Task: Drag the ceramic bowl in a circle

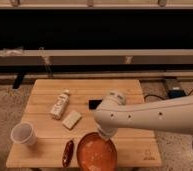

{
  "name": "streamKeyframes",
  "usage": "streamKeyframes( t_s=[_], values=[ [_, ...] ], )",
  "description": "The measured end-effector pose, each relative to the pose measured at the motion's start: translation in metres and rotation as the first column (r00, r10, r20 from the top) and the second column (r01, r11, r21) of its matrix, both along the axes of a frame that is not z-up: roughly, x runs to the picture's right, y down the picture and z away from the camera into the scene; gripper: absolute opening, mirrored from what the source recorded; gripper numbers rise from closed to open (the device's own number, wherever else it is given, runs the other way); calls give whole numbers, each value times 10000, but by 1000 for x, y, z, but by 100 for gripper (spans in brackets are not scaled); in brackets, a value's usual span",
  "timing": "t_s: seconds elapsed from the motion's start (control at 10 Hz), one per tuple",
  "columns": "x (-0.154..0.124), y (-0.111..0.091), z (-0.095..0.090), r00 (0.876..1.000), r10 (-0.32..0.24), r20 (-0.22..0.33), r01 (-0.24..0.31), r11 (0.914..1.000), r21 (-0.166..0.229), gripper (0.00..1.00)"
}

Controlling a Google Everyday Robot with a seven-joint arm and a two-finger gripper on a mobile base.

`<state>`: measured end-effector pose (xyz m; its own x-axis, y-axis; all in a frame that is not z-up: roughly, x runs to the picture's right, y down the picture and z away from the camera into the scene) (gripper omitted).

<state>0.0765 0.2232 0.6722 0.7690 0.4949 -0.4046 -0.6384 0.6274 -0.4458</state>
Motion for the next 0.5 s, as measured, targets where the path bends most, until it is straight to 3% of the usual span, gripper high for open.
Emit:
streamKeyframes(
  t_s=[0.2, 0.5],
  values=[
    [43, -12, -5, 9975, 127, -695, -124, 9999, 53, 0],
    [102, -36, 10, 9866, 204, -1618, -184, 9997, 143, 0]
  ],
)
